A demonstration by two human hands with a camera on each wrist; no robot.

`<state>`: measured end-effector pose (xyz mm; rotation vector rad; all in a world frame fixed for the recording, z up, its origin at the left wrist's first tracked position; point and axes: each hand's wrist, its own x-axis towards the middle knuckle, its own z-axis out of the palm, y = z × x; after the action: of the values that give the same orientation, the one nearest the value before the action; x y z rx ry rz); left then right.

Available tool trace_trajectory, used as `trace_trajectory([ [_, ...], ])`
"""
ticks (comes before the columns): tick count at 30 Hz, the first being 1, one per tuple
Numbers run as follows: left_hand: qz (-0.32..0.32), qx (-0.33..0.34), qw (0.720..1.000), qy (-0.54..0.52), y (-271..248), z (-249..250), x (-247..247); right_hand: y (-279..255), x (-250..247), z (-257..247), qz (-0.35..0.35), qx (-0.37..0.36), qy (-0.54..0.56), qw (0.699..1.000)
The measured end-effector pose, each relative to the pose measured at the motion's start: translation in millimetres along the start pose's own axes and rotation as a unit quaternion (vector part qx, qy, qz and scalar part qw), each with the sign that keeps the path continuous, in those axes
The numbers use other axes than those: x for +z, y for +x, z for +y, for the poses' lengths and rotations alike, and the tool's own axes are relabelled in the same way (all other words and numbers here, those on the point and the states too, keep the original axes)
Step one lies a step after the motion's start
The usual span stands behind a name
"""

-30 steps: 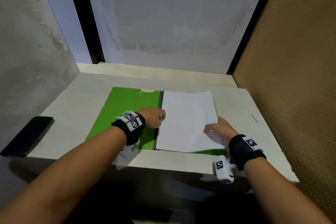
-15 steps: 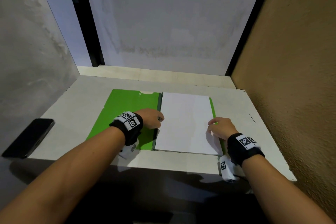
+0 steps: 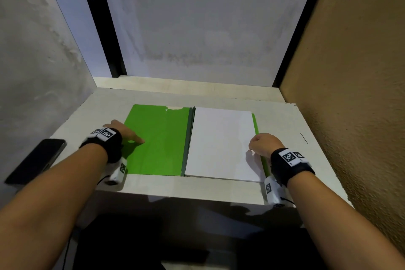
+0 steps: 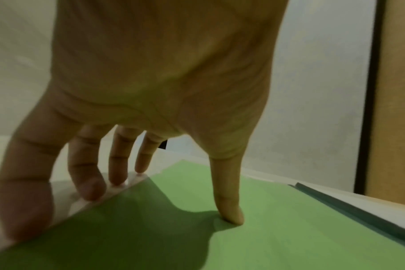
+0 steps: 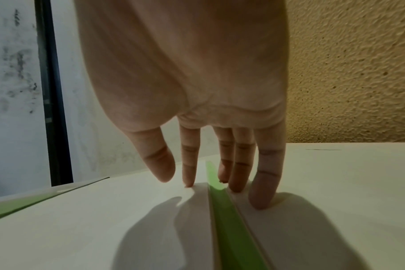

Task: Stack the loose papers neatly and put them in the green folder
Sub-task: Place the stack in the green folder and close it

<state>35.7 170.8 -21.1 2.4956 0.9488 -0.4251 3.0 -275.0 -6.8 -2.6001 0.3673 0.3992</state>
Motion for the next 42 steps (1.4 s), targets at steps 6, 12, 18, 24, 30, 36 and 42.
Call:
trace_trajectory([
  [6,-0.003,0.013,0.994,-0.108,-2,1,2,2,-7,1,-0.004,0.017,0.016,1.000],
  [12,0.046,0.152,0.986,0.040,-38,27,-61,2,-5,2,0.004,0.012,-0.011,1.000],
  [18,-0.032,0.309,0.946,-0.090,-127,75,-131,3,-3,5,0.012,0.015,-0.013,1.000],
  [24,-0.272,0.365,0.874,-0.170,-200,115,-96,2,-4,10,0.015,0.019,0.029,0.999],
  [30,-0.271,0.361,0.892,-0.019,-187,133,0,16,-7,26,0.041,0.013,0.096,0.994],
  [36,-0.148,0.301,0.933,0.129,-157,113,44,18,-3,46,0.054,0.049,0.200,0.977],
  [42,-0.122,0.273,0.954,0.014,-124,103,73,6,13,32,0.048,0.020,0.026,0.998],
])
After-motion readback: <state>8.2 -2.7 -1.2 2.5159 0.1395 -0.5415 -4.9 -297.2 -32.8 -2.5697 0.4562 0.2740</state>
